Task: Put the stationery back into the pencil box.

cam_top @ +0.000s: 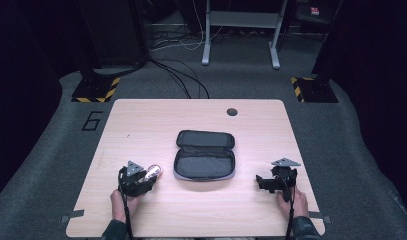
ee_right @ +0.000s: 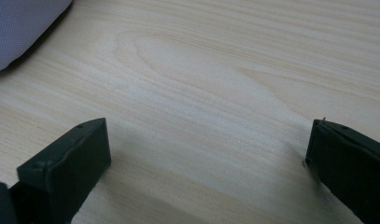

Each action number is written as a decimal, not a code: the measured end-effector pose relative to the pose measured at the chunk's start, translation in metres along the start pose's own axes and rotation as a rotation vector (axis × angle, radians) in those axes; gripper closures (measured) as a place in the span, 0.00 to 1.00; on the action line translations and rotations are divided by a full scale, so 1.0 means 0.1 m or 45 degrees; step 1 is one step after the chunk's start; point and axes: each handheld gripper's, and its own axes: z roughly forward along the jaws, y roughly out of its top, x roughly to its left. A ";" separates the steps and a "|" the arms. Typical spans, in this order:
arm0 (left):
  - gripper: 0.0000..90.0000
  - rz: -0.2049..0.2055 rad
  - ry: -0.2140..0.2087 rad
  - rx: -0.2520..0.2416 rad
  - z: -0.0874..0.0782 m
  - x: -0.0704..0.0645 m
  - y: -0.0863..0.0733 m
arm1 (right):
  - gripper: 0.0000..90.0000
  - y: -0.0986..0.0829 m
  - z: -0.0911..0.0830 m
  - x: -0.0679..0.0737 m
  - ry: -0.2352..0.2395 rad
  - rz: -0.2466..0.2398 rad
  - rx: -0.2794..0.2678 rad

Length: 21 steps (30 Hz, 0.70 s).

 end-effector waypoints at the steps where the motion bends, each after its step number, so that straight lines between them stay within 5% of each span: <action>1: 0.56 0.008 -0.009 0.007 -0.02 0.00 0.01 | 0.00 0.00 0.00 0.00 0.000 0.000 0.000; 21: 0.56 0.051 -0.054 -0.074 -0.31 -0.15 0.19 | 0.00 0.00 0.00 0.00 0.004 -0.004 0.000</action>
